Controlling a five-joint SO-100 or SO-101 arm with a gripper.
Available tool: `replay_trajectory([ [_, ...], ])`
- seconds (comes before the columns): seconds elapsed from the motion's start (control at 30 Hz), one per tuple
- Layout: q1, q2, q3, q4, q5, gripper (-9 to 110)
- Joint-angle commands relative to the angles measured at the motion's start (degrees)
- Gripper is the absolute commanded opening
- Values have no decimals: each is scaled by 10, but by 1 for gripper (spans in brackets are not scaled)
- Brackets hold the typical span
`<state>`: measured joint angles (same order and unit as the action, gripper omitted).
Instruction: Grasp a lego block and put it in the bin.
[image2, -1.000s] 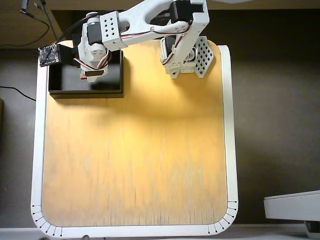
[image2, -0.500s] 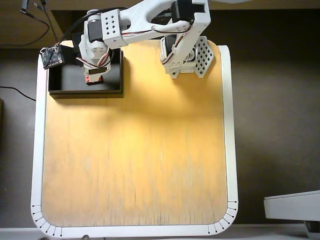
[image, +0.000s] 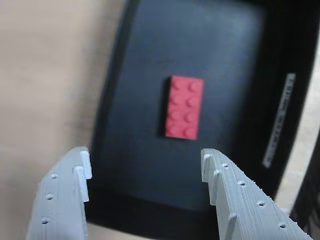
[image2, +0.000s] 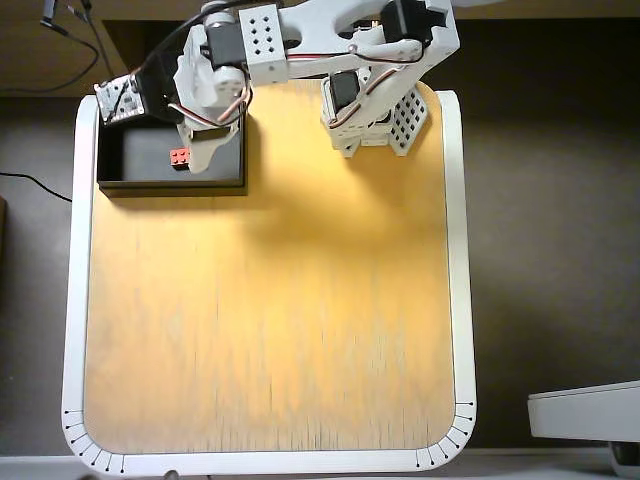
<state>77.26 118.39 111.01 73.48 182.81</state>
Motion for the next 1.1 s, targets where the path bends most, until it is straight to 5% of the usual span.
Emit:
replay_trajectory([
  [0.0,-67,44,-130,4,-61,32],
  [0.23,-206,59,-179,-23,-132,30],
  [0.7,-472,177,-178,-22,-168,2],
  [1.07,-659,244,-165,31,-170,0],
])
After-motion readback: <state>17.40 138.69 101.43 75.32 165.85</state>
